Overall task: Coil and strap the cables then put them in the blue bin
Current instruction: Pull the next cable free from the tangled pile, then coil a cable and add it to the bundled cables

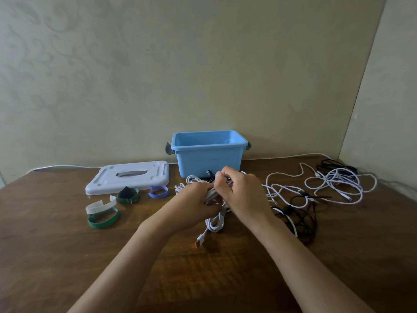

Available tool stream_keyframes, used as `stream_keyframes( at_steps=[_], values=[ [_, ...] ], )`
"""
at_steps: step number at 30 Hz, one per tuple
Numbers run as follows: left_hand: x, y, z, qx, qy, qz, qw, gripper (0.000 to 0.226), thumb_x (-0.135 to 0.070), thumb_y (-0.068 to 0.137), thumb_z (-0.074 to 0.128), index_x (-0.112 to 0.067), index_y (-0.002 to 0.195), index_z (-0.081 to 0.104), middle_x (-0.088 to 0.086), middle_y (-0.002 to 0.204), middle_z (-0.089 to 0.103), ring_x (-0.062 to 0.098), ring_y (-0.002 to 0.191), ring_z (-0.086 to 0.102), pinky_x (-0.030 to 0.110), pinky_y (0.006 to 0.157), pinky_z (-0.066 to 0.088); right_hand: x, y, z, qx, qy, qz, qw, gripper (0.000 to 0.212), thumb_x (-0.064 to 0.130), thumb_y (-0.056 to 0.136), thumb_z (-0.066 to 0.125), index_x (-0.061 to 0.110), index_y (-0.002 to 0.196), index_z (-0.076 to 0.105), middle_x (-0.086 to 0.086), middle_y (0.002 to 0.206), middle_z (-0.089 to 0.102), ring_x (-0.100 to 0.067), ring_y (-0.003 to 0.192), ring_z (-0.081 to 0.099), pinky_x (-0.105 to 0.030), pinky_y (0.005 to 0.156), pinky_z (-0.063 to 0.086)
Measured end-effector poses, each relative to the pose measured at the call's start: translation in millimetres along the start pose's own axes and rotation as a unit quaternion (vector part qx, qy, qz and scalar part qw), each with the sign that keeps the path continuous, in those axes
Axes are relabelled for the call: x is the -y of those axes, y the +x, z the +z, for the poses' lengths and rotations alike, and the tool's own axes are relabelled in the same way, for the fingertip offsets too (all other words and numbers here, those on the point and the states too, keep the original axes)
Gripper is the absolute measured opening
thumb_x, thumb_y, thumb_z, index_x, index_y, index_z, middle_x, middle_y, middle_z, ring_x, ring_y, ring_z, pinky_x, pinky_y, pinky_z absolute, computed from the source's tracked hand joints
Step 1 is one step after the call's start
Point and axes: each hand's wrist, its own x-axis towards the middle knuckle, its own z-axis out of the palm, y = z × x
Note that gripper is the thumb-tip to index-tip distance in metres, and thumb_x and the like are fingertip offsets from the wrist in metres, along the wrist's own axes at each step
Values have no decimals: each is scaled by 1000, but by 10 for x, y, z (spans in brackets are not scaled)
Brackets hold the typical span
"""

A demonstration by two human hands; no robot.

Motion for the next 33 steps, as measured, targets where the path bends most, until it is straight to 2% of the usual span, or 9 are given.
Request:
stream_keyframes(
  at_steps=[2,6,12,16,18,22,25,27,33],
  values=[
    [11,12,-20,-4,8,-22,1000,3,-19,88,69,-16,89,70,-1,74,69,14,65,66,37,68,58,-27,7,15,-1,0,15,1000,34,30,104,49,21,72,52,19,52,37,11,62,56,-9,48,37],
    [19,-7,-38,-29,64,-32,997,20,-27,95,63,-27,74,61,-10,59,62,0,48,59,20,54,51,-17,27,20,10,18,58,998,47,25,105,48,29,59,40,14,47,37,7,53,54,-12,48,37],
    [-75,-24,-30,-2,108,-10,994,13,-28,99,54,-18,104,60,-3,92,65,15,79,60,36,73,53,-103,68,22,56,97,123,986,39,24,100,52,9,65,53,6,53,46,-5,50,44,-17,46,31],
    [-106,-95,-114,40,-11,-22,999,20,-40,98,57,-23,89,62,-7,75,63,3,61,55,21,59,44,-88,79,5,86,158,135,974,39,23,101,51,8,65,54,5,54,46,-4,51,42,-18,47,31],
    [-49,-213,-159,65,-88,-28,994,26,-37,100,53,-17,85,61,-2,68,60,5,53,52,22,54,44,-35,68,36,106,151,124,975,42,25,102,50,12,62,52,4,53,46,-5,51,41,-22,49,29],
    [120,-478,-208,93,-236,-62,965,29,-28,106,44,-9,87,56,4,68,49,14,58,48,27,56,43,108,36,181,134,108,73,982,47,29,104,47,15,59,48,1,51,46,-10,50,42,-29,51,30],
    [200,-483,-181,51,-48,-68,995,30,-34,106,42,-13,91,59,-6,72,55,7,63,54,25,62,48,176,23,220,131,69,32,988,47,28,107,44,28,60,42,6,50,41,-5,52,48,-21,51,32],
    [235,-466,-137,23,93,-40,995,28,-38,105,41,-18,94,57,-6,82,59,12,77,59,34,74,51,196,3,213,130,42,18,990,44,29,108,42,33,64,42,12,51,39,3,55,52,-17,54,34],
    [353,-481,-123,15,144,-59,988,24,-41,104,40,-21,100,55,-1,92,63,18,80,61,41,76,54,268,-10,315,182,-16,29,983,40,48,106,28,26,94,60,8,72,61,-4,69,60,-28,62,38]
  ],
)
